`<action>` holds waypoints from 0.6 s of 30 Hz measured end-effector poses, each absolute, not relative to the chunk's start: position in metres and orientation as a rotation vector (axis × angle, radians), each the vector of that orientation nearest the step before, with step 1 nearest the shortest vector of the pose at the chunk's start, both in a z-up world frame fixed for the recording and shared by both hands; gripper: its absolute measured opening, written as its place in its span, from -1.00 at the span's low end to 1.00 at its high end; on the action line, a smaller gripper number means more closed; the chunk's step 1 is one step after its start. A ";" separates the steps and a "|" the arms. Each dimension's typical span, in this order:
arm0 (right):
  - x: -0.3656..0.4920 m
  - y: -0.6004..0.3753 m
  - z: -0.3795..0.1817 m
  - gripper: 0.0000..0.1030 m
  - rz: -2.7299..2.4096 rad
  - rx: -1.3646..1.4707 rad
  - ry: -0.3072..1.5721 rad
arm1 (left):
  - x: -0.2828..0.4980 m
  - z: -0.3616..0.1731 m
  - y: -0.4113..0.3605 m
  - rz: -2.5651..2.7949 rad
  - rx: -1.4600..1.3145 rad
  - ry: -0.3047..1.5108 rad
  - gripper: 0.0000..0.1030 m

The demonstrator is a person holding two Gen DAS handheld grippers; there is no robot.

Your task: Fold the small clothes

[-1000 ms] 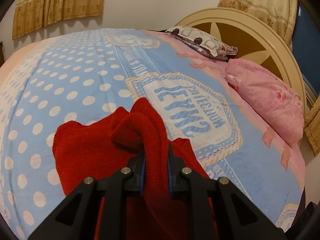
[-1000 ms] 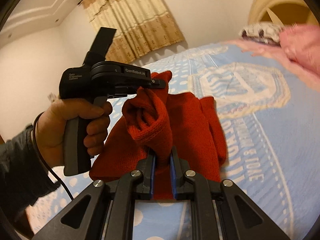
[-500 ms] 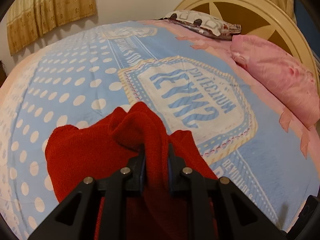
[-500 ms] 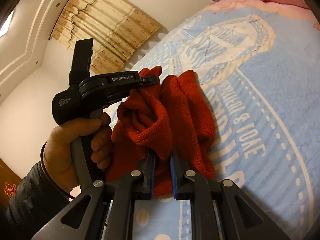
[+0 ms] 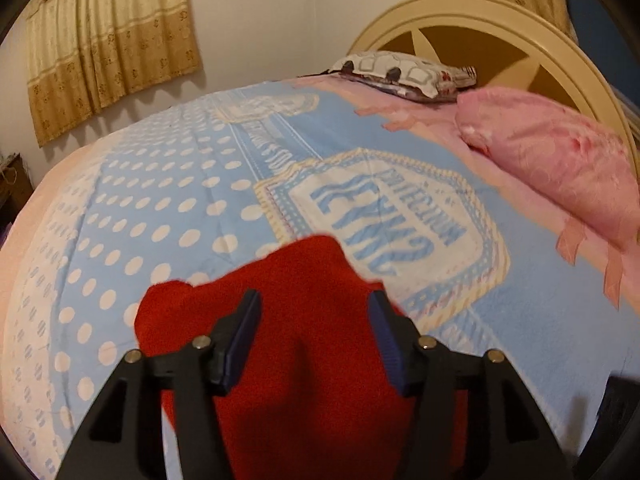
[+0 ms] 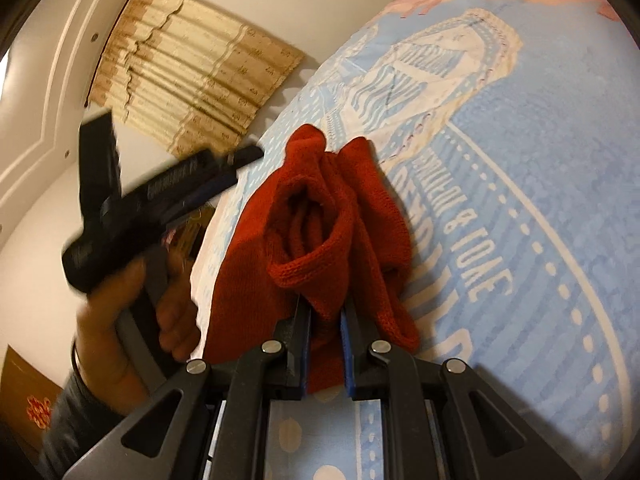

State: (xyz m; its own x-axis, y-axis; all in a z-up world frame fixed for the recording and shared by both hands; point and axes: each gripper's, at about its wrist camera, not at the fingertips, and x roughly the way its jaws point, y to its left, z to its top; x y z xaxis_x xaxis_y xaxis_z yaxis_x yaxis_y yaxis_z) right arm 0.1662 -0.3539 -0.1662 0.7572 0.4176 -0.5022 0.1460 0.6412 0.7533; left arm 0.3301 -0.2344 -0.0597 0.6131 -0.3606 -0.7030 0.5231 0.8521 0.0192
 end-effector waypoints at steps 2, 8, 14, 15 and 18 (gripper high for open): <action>0.165 -0.357 -0.170 -0.76 0.172 0.912 0.717 | 0.323 -0.070 -0.233 -0.485 0.296 0.754 0.22; 0.163 -0.353 -0.164 -0.75 0.135 0.853 0.710 | 0.302 -0.099 -0.213 -0.445 0.342 0.772 0.23; 0.159 -0.353 -0.157 -0.72 0.083 0.810 0.700 | 0.296 -0.109 -0.212 -0.478 0.318 0.767 0.31; 0.156 -0.354 -0.154 -0.70 0.070 0.810 0.694 | 0.296 -0.111 -0.214 -0.484 0.318 0.772 0.31; 0.144 -0.354 -0.132 -0.70 -0.016 0.698 0.626 | 0.291 -0.106 -0.207 -0.490 0.281 0.750 0.31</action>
